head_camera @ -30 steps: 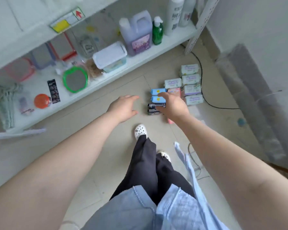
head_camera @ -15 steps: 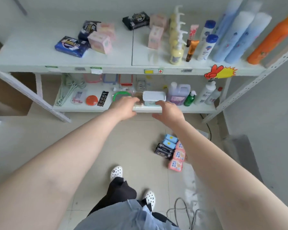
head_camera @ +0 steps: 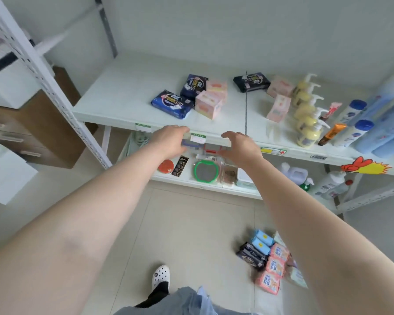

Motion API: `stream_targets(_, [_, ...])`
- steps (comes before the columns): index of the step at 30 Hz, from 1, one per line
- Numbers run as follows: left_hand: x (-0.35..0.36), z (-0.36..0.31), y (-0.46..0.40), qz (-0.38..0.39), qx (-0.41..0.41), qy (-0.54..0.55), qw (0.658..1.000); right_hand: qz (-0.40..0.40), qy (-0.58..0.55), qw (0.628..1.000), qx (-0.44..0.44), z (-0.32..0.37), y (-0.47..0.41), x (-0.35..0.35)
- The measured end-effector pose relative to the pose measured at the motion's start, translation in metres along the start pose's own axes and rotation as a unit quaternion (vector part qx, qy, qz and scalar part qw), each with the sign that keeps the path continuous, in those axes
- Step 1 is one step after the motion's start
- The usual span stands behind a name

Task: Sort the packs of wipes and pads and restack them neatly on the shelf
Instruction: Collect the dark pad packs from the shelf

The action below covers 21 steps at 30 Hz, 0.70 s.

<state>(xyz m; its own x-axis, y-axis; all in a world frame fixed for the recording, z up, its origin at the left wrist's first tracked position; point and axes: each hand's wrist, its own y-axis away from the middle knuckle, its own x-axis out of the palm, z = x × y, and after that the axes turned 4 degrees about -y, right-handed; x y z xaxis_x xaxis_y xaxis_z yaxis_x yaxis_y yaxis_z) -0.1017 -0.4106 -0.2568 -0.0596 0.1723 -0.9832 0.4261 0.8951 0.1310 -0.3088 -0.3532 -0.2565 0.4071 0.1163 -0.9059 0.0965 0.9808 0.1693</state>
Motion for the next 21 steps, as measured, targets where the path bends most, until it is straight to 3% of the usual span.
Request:
stream_targets(12, [-0.034, 0.094, -0.096, -0.026, -0.050, 0.033, 0.998, -0.010, 0.017, 1.000, 0.000, 0.065, -0.126, -0.002])
stream_targets(21, [-0.026, 0.131, -0.179, -0.007, -0.190, 0.149, 0.970, -0.023, -0.034, 0.999, 0.014, 0.056, -0.261, -0.024])
